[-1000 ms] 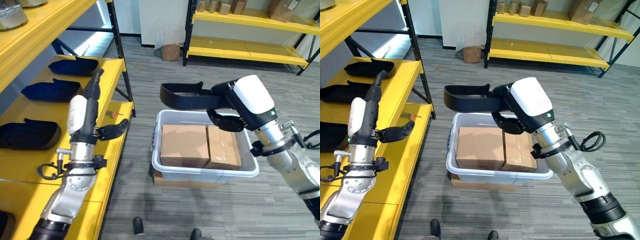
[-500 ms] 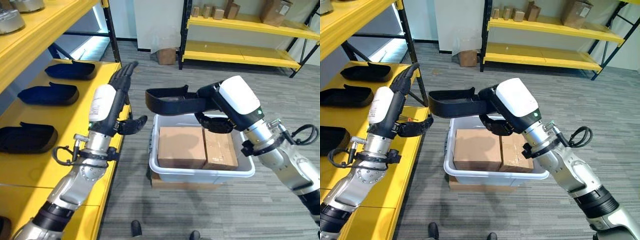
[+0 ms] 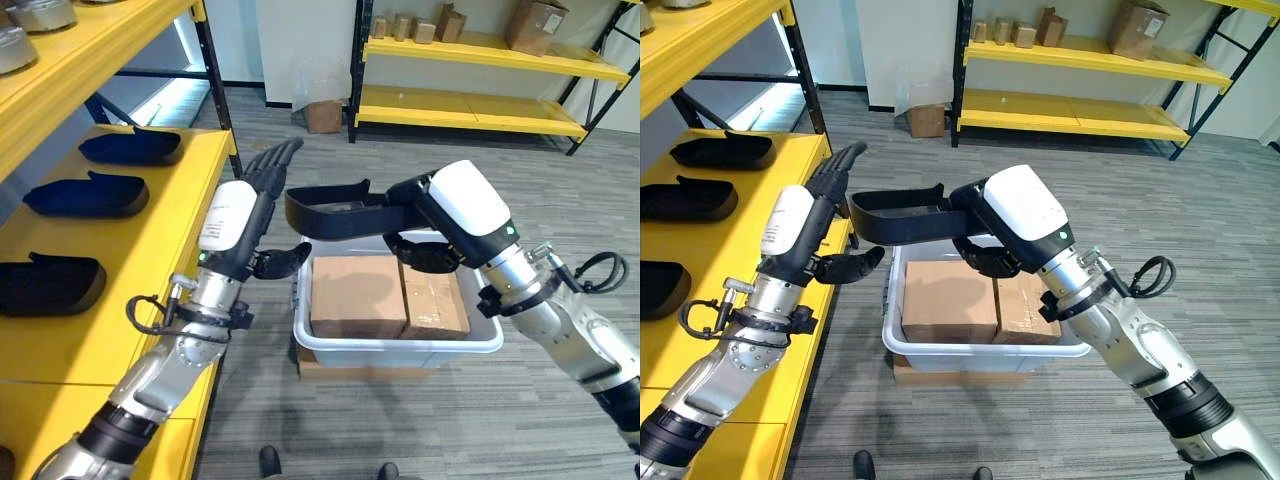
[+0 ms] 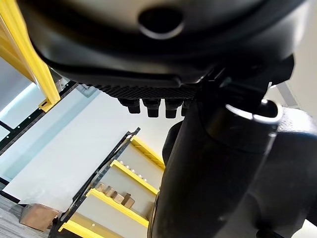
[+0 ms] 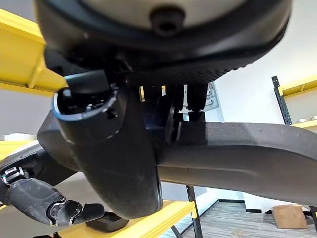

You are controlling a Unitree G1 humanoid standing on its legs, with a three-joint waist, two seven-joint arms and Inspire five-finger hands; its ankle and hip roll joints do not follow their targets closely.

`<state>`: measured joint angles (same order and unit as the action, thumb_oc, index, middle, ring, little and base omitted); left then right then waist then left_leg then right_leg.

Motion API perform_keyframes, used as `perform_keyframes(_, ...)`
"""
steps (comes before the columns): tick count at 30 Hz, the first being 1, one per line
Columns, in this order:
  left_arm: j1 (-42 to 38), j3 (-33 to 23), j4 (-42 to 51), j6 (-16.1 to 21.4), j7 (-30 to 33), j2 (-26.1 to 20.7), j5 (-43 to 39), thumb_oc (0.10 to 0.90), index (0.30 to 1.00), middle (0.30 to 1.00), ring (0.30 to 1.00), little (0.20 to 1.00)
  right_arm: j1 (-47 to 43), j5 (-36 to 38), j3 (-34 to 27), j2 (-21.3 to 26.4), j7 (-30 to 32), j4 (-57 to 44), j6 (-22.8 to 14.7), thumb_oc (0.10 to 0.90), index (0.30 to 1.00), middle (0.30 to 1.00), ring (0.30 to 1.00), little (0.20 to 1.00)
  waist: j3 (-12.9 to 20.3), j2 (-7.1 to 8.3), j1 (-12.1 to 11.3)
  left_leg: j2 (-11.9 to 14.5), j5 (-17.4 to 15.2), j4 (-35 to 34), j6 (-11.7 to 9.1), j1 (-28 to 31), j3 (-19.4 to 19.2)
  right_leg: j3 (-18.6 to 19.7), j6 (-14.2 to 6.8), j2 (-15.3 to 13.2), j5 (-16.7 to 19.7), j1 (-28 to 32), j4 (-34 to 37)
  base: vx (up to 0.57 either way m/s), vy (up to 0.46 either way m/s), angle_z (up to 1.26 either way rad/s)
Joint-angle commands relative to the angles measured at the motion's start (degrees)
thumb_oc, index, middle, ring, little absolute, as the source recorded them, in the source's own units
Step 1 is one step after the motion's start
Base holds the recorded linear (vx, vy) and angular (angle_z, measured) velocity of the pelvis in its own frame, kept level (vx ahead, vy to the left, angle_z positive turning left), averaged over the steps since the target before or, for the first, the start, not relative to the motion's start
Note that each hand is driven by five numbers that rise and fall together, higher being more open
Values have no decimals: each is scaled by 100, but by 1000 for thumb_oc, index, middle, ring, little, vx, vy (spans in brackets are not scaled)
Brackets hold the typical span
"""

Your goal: Move parts from the plastic box to the shelf.

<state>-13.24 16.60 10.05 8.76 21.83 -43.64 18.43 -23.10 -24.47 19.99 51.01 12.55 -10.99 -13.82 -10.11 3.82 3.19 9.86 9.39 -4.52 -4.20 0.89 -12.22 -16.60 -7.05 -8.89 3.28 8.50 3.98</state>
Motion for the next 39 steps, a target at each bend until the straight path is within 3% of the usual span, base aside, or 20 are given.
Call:
perform_keyframes(1,-914,89,20,383,163,142,49,900,1000,1000,1000,1000,-1111,434,-38,-98,652,-297,-171,400,300,300,300,300,715,-4,50,496,-626,-48,-416,586,56,125,-268,-258,-84,-311,-182,0,0,0)
perform_keyframes(18,-1167,418,-19,375,118,8,206,900,1000,1000,1000,1000,-1274,496,94,-54,686,-333,-204,400,300,300,300,300,687,-43,130,511,-629,-48,-422,641,-13,206,-258,-221,-105,-321,-194,0,0,0)
perform_keyframes(19,-1171,434,-36,372,113,10,209,400,300,300,300,300,-1258,489,80,-65,692,-334,-196,400,300,300,300,300,677,-44,134,509,-629,-48,-416,641,-13,210,-255,-223,-117,-321,-211,0,0,0)
perform_keyframes(39,-1209,431,-112,354,179,51,279,400,300,300,300,300,-1317,447,116,-229,775,-263,-187,400,300,300,300,300,640,-55,149,479,-651,-48,-389,647,-29,215,-247,-231,-157,-313,-212,0,0,0)
